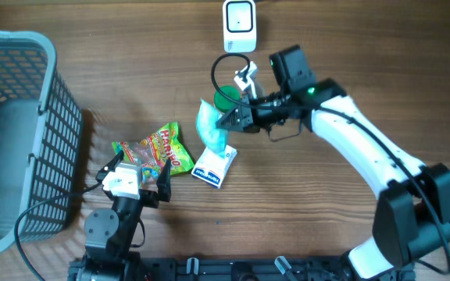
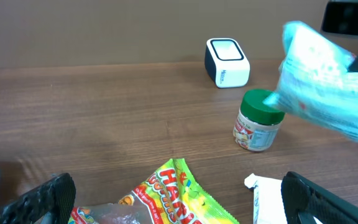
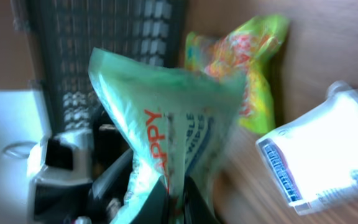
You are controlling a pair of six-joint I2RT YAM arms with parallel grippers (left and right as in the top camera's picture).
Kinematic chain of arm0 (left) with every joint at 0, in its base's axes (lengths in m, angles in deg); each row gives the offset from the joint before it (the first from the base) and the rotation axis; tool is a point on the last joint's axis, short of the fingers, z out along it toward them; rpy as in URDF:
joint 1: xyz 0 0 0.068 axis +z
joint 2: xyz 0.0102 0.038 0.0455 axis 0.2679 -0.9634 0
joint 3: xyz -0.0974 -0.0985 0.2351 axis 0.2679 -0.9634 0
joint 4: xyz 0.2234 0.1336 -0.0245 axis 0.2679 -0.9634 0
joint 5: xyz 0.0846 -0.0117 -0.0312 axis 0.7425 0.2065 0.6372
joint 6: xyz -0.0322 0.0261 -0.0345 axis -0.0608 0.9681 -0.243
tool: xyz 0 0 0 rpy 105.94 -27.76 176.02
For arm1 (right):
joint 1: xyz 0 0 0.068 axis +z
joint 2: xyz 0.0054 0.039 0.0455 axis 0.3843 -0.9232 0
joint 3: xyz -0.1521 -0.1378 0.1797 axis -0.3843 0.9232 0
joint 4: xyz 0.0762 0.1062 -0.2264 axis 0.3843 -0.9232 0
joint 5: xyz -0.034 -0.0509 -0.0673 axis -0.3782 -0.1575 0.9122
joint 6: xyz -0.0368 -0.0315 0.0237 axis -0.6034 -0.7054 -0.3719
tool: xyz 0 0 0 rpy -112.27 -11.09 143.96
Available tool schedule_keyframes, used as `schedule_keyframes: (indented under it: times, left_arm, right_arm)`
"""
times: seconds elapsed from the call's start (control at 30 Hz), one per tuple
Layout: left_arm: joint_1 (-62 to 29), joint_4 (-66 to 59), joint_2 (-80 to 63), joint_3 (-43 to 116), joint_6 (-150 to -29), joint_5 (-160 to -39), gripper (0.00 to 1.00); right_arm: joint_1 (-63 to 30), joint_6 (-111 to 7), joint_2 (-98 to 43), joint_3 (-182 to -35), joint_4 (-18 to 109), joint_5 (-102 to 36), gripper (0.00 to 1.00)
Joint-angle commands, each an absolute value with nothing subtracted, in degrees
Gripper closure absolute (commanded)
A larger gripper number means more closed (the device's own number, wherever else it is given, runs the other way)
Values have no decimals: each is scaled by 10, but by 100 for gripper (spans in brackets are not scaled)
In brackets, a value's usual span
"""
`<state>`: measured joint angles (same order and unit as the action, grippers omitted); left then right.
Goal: Scan the item barcode
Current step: 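Present the light-blue pouch to the white scanner with the right gripper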
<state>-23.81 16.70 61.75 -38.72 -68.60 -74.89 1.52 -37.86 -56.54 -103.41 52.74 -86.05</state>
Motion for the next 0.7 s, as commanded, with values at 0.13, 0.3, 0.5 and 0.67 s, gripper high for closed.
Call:
schedule_keyframes:
  times: [0.13, 0.3, 0.5, 0.67]
  left_arm:
    - [-241, 169, 620, -392, -691, -746, 0]
    - [-241, 169, 620, -392, -692, -746, 0]
    - [-241, 169, 620, -392, -691, -746, 0]
    - [-241, 169, 620, -392, -692, -746, 0]
  right_arm:
    - [-69, -26, -572, -851, 852, -1071, 96]
    - [-141, -24, -572, -848, 850, -1098, 96]
    - [-157, -96, -571, -848, 915, -1087, 95]
    - [-159, 7, -538, -854, 1290, -1053, 95]
